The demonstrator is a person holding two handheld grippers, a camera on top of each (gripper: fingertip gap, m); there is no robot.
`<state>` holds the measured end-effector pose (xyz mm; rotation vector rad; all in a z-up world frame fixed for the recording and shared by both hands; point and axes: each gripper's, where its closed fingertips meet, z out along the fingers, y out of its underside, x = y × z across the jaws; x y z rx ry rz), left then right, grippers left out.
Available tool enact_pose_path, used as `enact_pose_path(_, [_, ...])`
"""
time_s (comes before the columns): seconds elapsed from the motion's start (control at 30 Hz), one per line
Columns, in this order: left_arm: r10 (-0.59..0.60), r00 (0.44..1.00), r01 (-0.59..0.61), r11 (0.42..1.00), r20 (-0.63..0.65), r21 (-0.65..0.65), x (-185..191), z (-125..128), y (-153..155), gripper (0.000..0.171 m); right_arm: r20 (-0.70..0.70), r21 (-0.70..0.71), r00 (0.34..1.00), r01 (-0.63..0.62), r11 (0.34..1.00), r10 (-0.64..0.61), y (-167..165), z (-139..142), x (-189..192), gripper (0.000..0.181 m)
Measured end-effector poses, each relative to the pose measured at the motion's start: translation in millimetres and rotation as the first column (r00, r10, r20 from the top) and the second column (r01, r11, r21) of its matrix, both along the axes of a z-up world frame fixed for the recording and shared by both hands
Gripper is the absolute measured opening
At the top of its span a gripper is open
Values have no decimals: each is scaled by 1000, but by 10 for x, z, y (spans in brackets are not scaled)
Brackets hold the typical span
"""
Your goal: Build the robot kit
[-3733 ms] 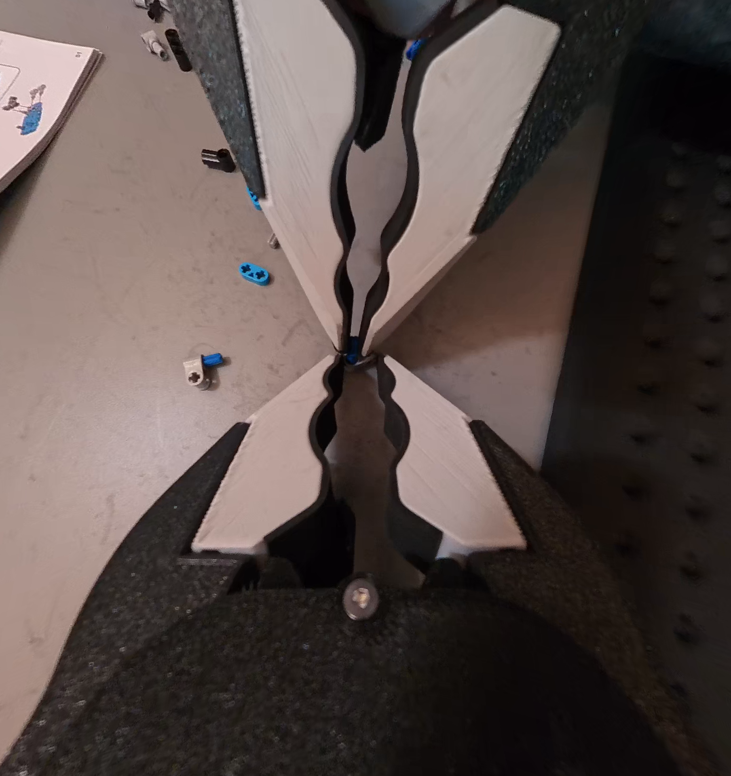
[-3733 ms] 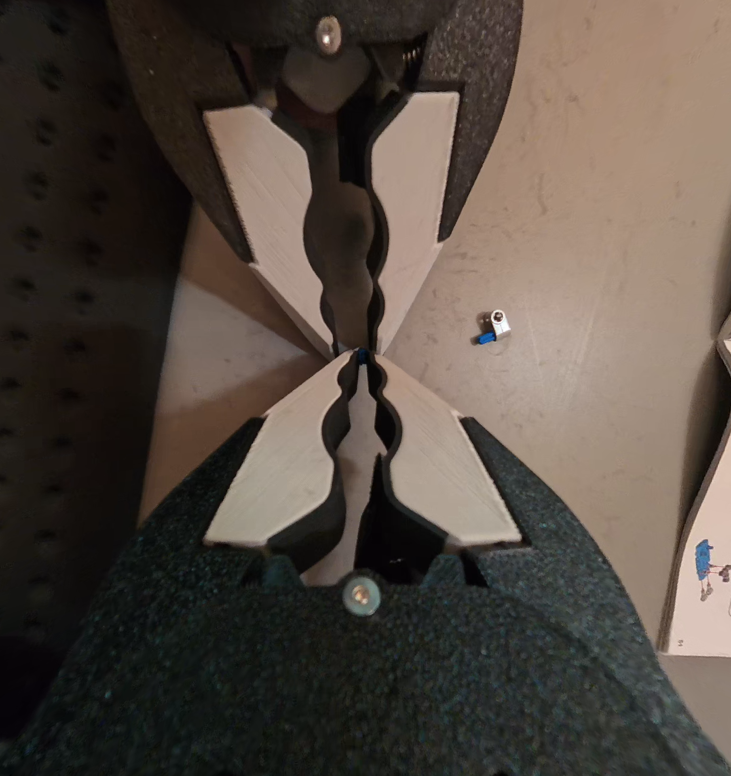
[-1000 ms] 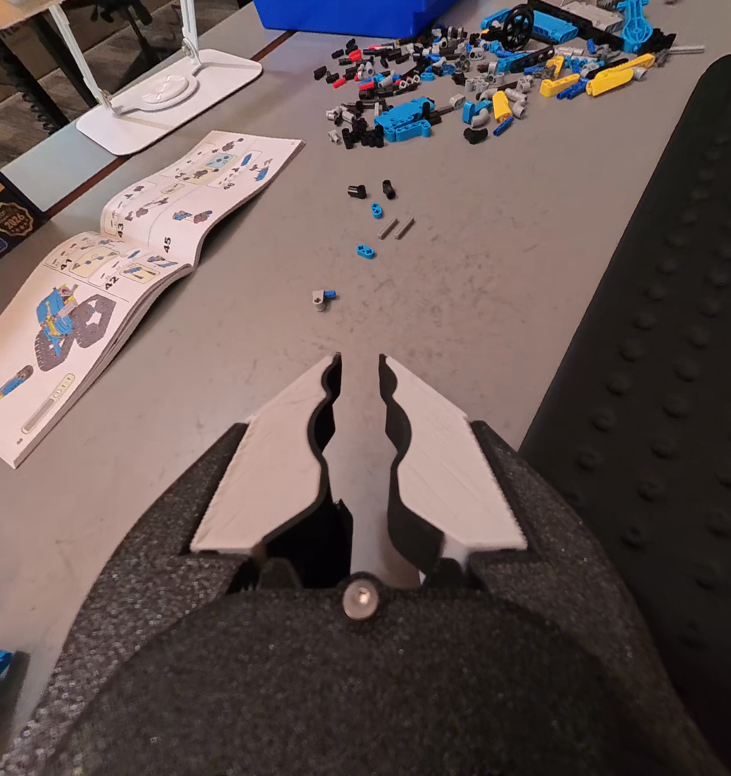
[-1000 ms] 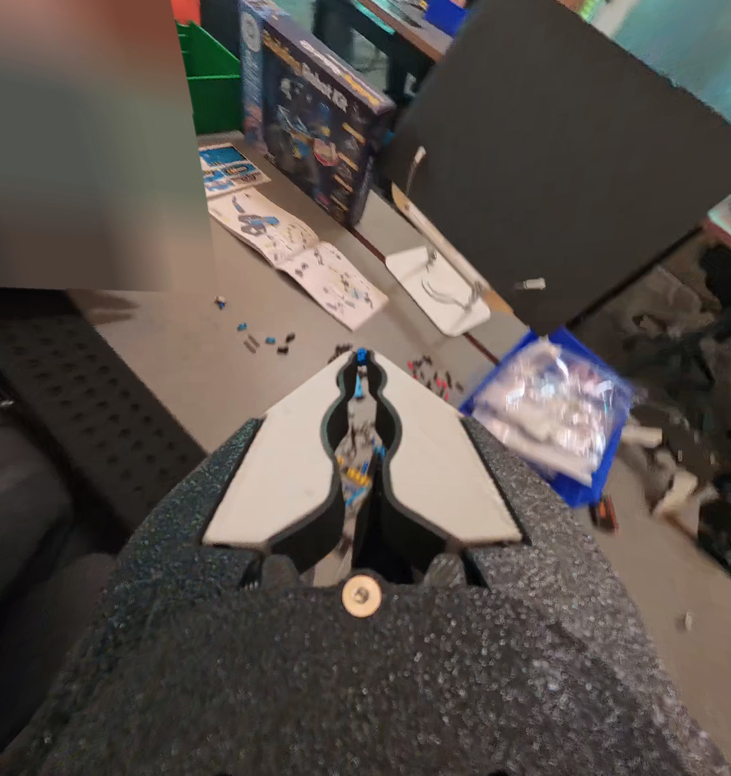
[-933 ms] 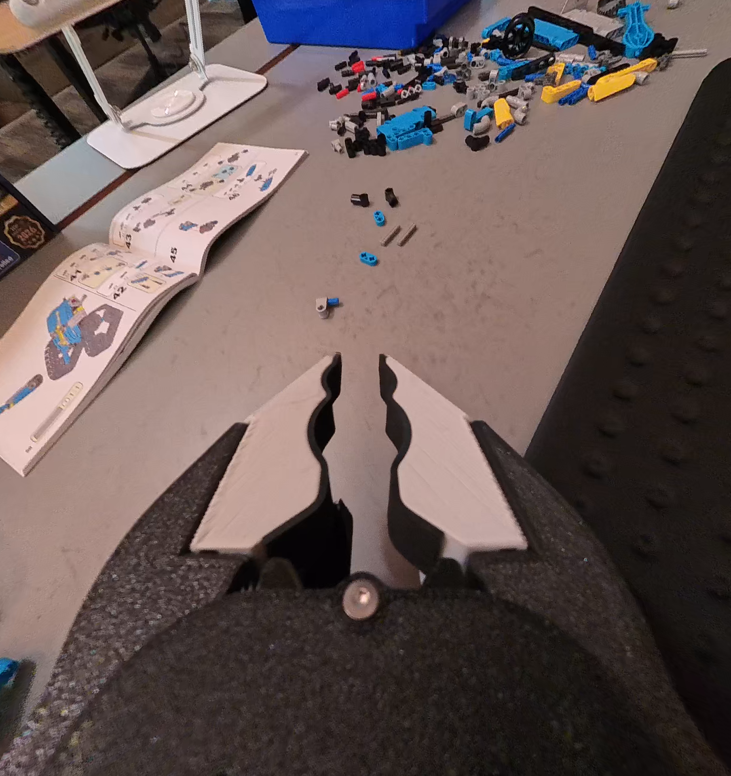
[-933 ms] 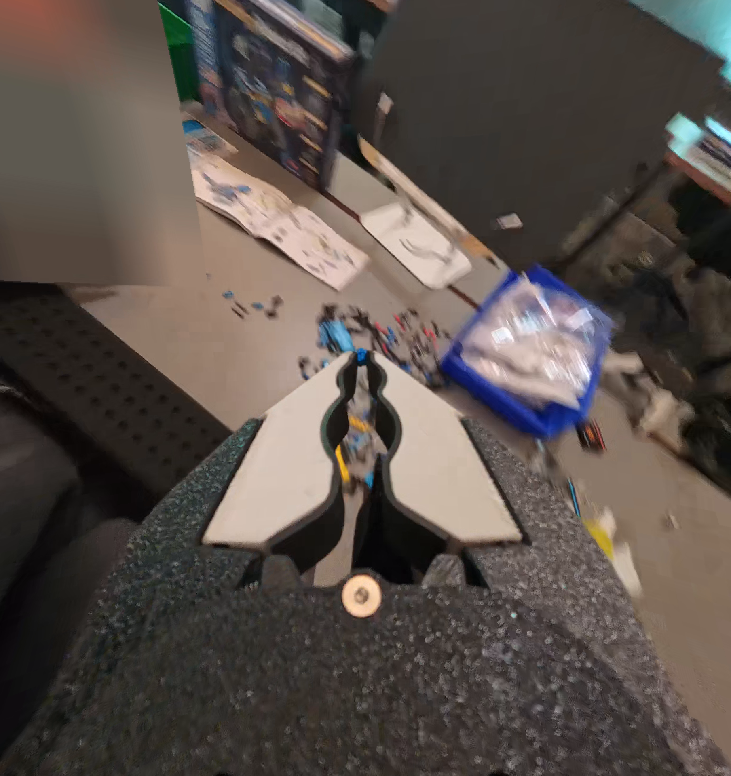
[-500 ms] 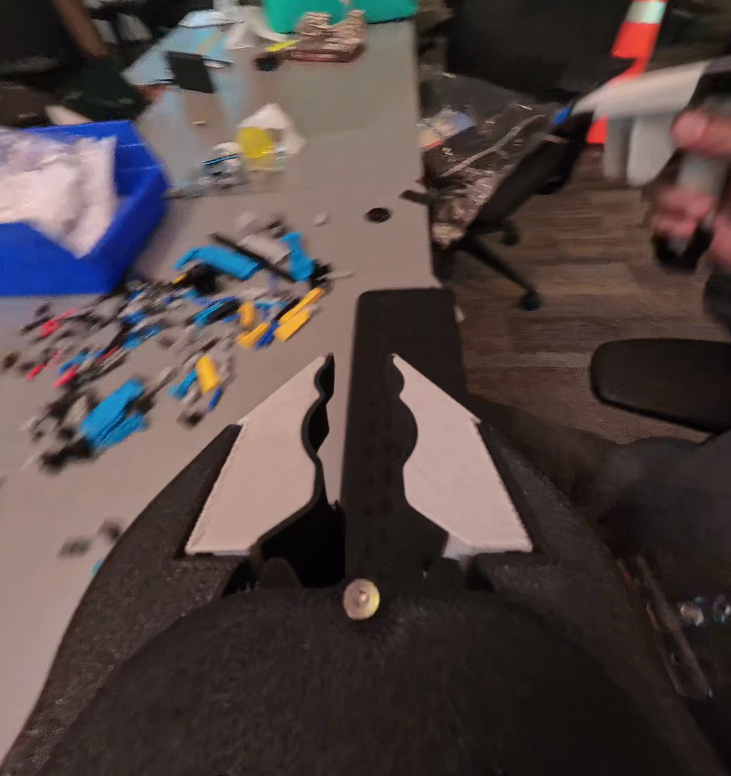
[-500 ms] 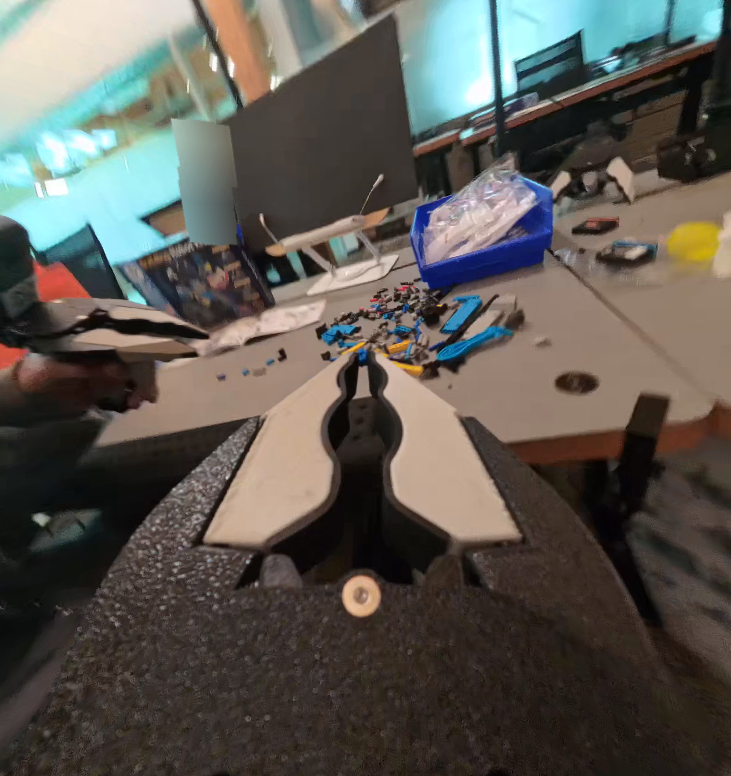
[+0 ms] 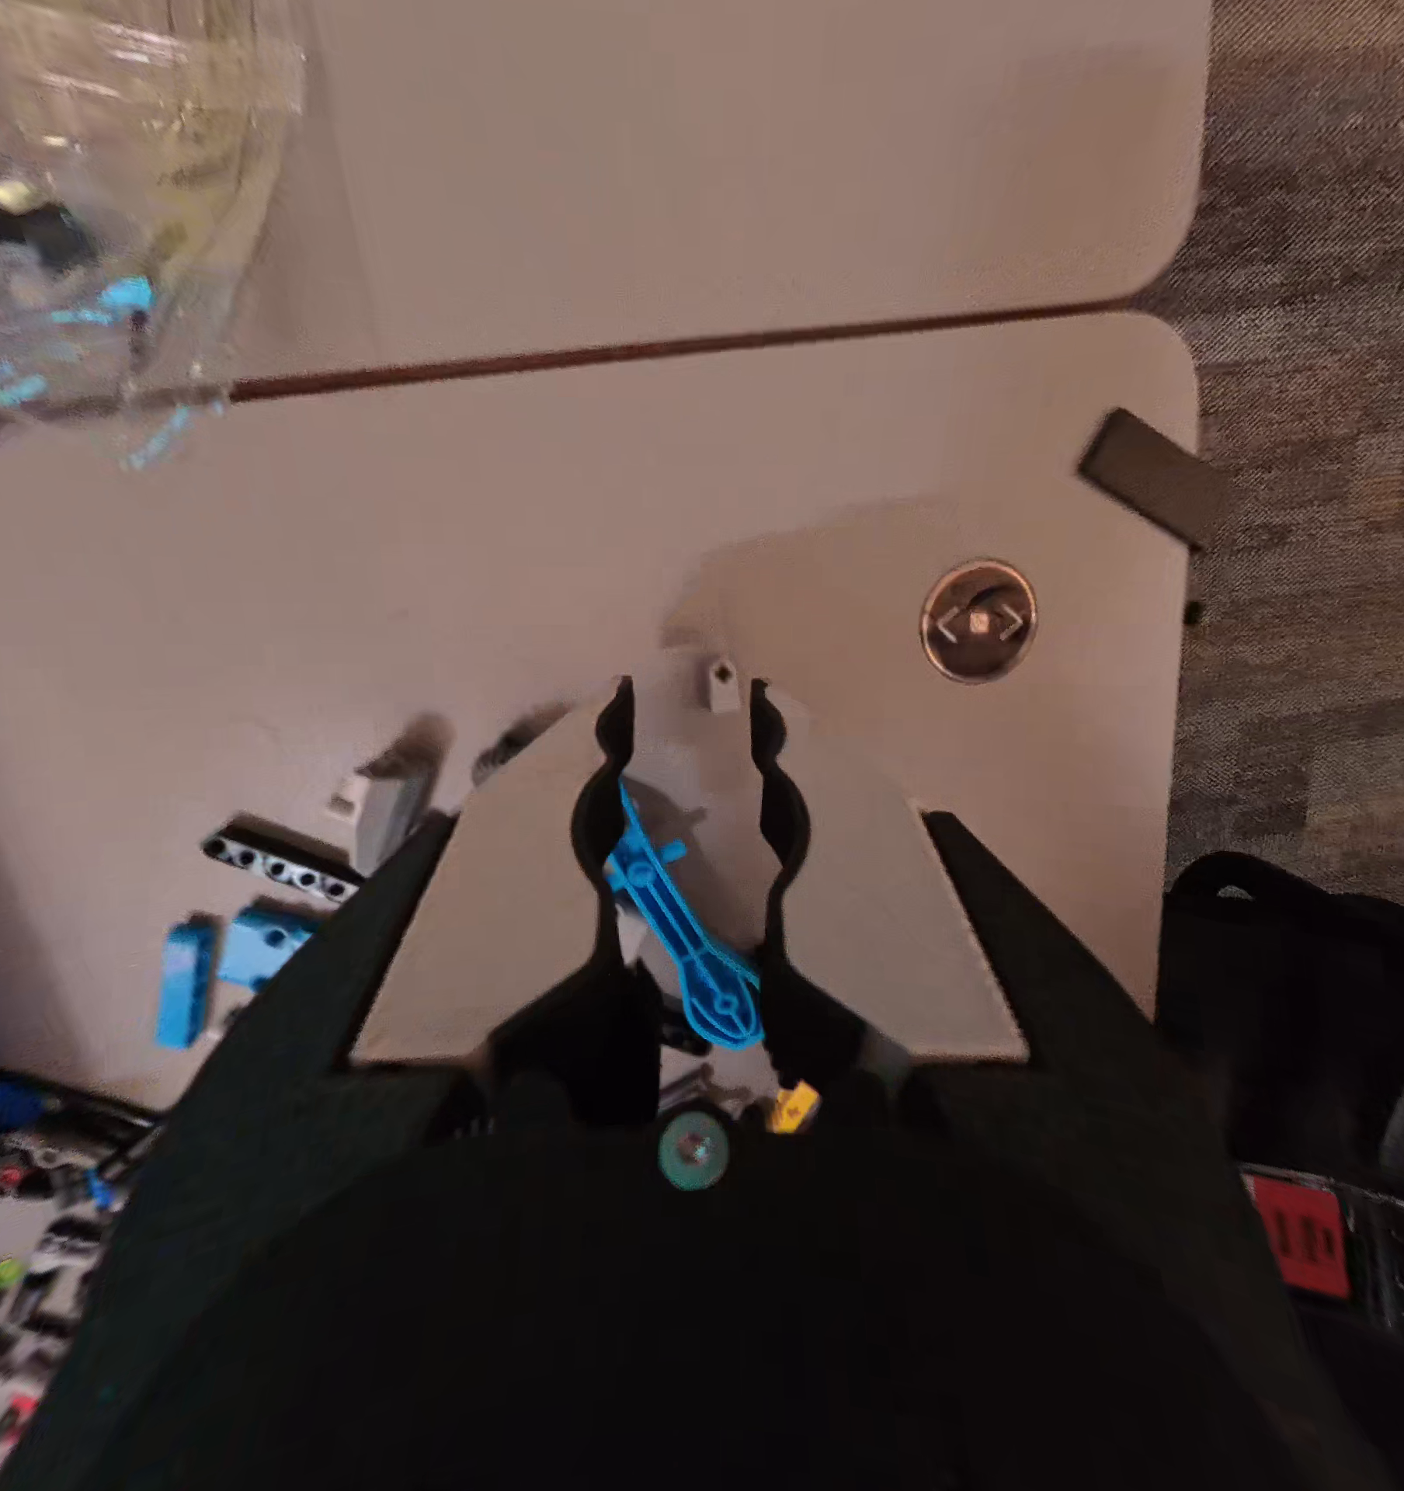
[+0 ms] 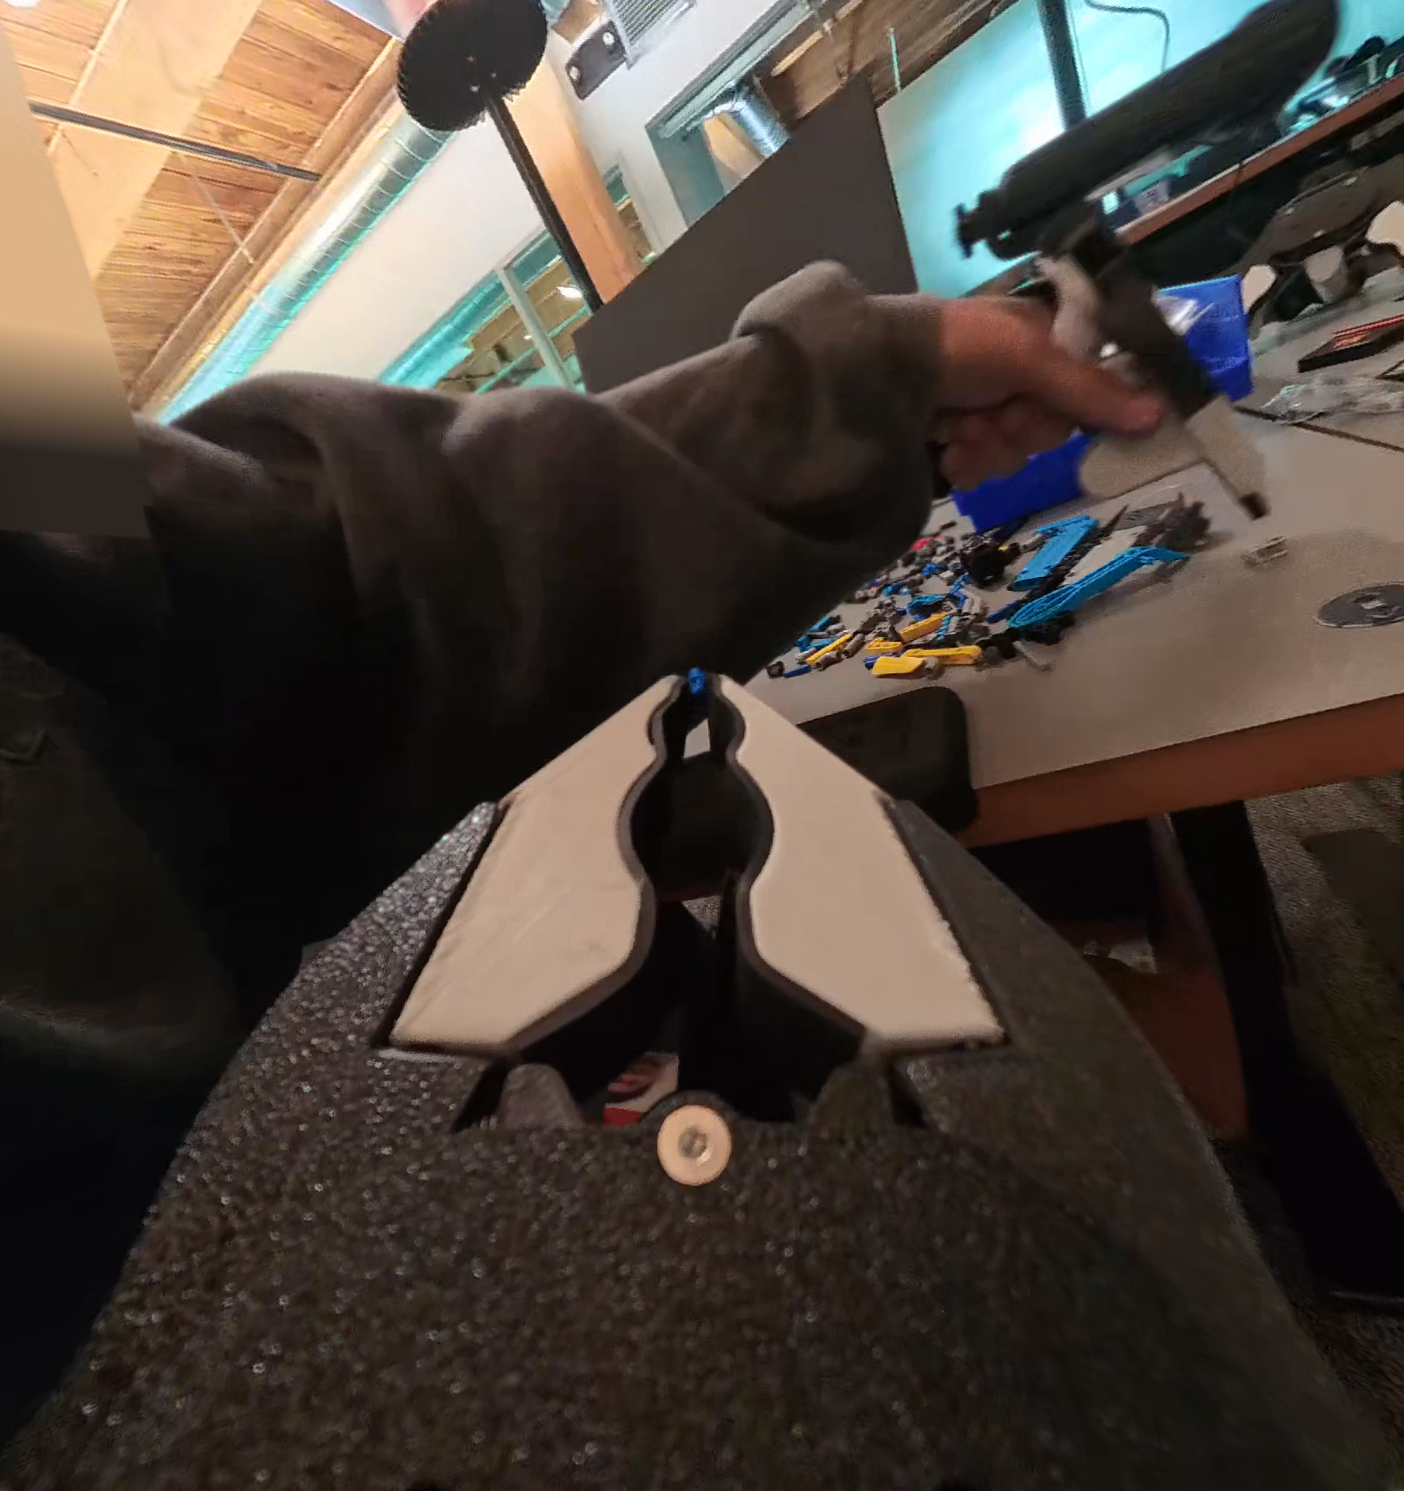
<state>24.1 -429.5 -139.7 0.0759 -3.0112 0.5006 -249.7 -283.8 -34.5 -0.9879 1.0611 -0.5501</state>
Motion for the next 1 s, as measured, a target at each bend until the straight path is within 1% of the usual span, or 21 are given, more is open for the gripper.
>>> enact_pose_path(0.1, [-40, 999, 37, 994, 29, 103, 22, -85, -21, 25, 15, 13, 1000, -25, 1000, 25, 3, 11, 0, 4])
enact_pose_path(0.17, [-55, 998, 51, 991, 32, 126, -14, -138, -12, 25, 18, 30, 999, -45, 999, 45, -6, 4, -4, 4])
enact_pose_path(0.27, [-70, 997, 67, 989, 22, 131, -89, -215, -2, 23, 22, 67, 998, -58, 996, 56, -45, -7, -25, 4])
enact_pose_path(0.3, [-71, 997, 65, 990, 44, 126, -70, -216, -5, 15, 23, 75, 998, -62, 995, 60, -51, -10, -31, 4])
enact_pose_path(0.37, [-73, 995, 64, 990, 68, 124, -51, -225, 7, 7, 24, 79, 998, -58, 995, 56, -72, -13, -46, 4])
enact_pose_path(0.47, [-56, 997, 51, 992, 43, 117, -80, -216, 61, 6, 23, 85, 999, -46, 995, 45, -102, -20, -65, 4])
enact_pose_path(0.5, [-33, 999, 32, 996, 15, 88, -112, -192, 81, 6, 22, 88, 999, -40, 995, 38, -120, -25, -69, 4])
enact_pose_path(0.53, [-3, 1000, 4, 1000, -29, 29, -168, -132, 92, 6, 24, 93, 999, -35, 995, 33, -141, -25, -74, 4])
enact_pose_path(0.57, [23, 994, -29, 998, -104, -55, -268, -28, 106, 6, 28, 99, 999, -32, 995, 30, -164, -27, -79, 4])
enact_pose_path(0.6, [33, 978, -68, 984, -204, -166, -412, 137, 128, 6, 33, 108, 999, -33, 994, 30, -194, -27, -79, 4])
enact_pose_path(0.63, [27, 949, -123, 949, -314, -291, -577, 364, 179, 6, 44, 120, 998, -48, 992, 43, -216, -12, -76, 4])
enact_pose_path(0.67, [11, 908, -198, 892, -419, -406, -739, 624, 283, 6, 56, 121, 996, -73, 990, 66, -226, 15, -65, 4])
enact_pose_path(0.7, [4, 865, -283, 831, -502, -480, -873, 843, 462, 6, 53, 82, 996, -80, 993, 75, -233, 28, -26, 4])
enact_pose_path(0.73, [-6, 833, -350, 769, -553, -536, -992, 1021, 692, 6, 47, -16, 997, -61, 998, 62, -232, 30, 43, 4])
enact_pose_path(0.77, [-24, 814, -402, 697, -580, -594, -1105, 1183, 958, 6, 40, -143, 998, -51, 988, 57, -191, 29, 136, 3])
enact_pose_path(0.8, [-26, 802, -451, 630, -597, -633, -1198, 1296, 1254, 6, 26, -248, 996, -82, 965, 91, -84, 41, 247, 4])
enact_pose_path(0.83, [6, 794, -500, 577, -608, -646, -1260, 1329, 1567, 6, -12, -309, 986, -161, 937, 165, 90, 57, 364, 4])
enact_pose_path(0.9, [130, 780, -590, 479, -613, -650, -1307, 1271, 2224, 6, -86, -399, 949, -312, 862, 304, 503, 100, 614, 4])
enact_pose_path(0.93, [205, 761, -635, 426, -615, -644, -1303, 1212, 2556, 6, -137, -464, 920, -388, 797, 368, 751, 67, 737, 4])
enact_pose_path(0.97, [278, 728, -684, 364, -627, -633, -1291, 1147, 2882, 6, -191, -519, 882, -464, 718, 432, 1021, 11, 844, 4])
enact_pose_path(1.0, [334, 681, -732, 292, -652, -615, -1283, 1091, 3187, 5, -231, -545, 836, -535, 646, 498, 1307, -34, 929, 5])
